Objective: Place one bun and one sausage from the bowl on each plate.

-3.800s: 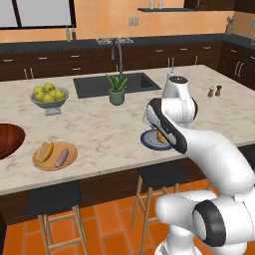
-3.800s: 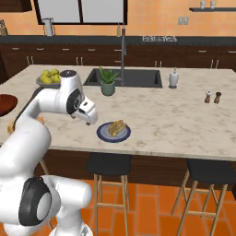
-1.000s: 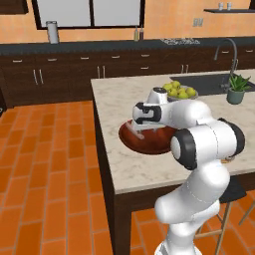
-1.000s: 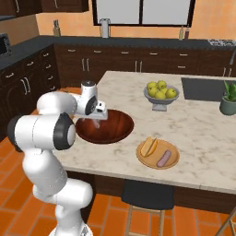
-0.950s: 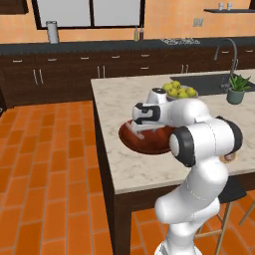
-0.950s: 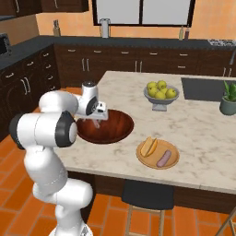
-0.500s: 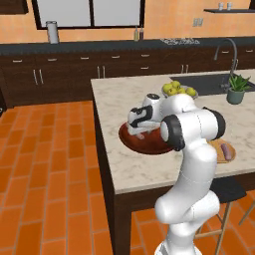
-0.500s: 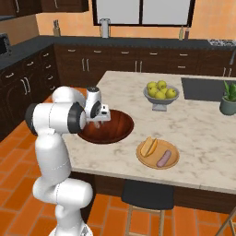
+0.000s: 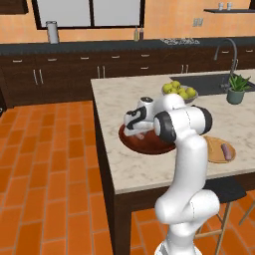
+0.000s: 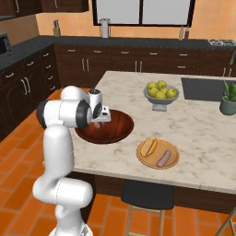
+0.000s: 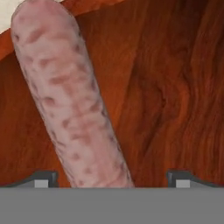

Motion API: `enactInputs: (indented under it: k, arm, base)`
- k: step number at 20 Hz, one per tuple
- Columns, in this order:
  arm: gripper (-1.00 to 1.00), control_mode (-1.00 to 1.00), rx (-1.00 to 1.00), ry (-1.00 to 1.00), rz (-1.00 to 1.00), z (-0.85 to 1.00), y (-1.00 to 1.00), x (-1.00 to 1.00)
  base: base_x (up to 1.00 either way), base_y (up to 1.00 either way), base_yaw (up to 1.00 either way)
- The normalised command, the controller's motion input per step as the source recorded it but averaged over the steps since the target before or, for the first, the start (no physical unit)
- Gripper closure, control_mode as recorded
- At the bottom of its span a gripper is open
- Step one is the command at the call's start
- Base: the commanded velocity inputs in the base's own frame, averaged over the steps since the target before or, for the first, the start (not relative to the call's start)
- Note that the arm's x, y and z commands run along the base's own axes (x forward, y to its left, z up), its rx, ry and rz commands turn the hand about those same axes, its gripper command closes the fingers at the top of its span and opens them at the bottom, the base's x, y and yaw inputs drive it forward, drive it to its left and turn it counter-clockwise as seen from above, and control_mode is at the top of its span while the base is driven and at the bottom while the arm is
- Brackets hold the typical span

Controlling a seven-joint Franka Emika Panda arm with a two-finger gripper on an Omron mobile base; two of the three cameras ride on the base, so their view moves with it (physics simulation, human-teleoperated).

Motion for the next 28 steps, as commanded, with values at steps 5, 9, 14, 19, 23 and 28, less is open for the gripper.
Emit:
enactInputs:
  k: [5,9,14,19,23,28]
  arm:
    - [1.0,-1.0,-0.03,-0.09,0.0,-0.25,0.0,-0.35]
    - [1.0,-1.0,-0.01,-0.24,0.0,0.43,-0.05,-0.77]
    - [1.0,-1.0,0.11,-0.15,-0.02,1.0,-0.28,-1.0]
    - [1.0,-1.0,0.22,0.05,-0.13,1.0,-0.33,-1.0]
    - [1.0,-1.0,0.19,0.15,-0.14,1.0,-0.31,-1.0]
    - [1.0,-1.0,0.07,0.19,-0.13,1.0,-0.17,-1.0]
  base:
    - [0.0,0.0,0.0]
    - [0.0,0.0,0.0]
    - [0.0,0.0,0.0]
    - [0.0,0.0,0.0]
    - [0.0,0.0,0.0]
    - [0.0,0.0,0.0]
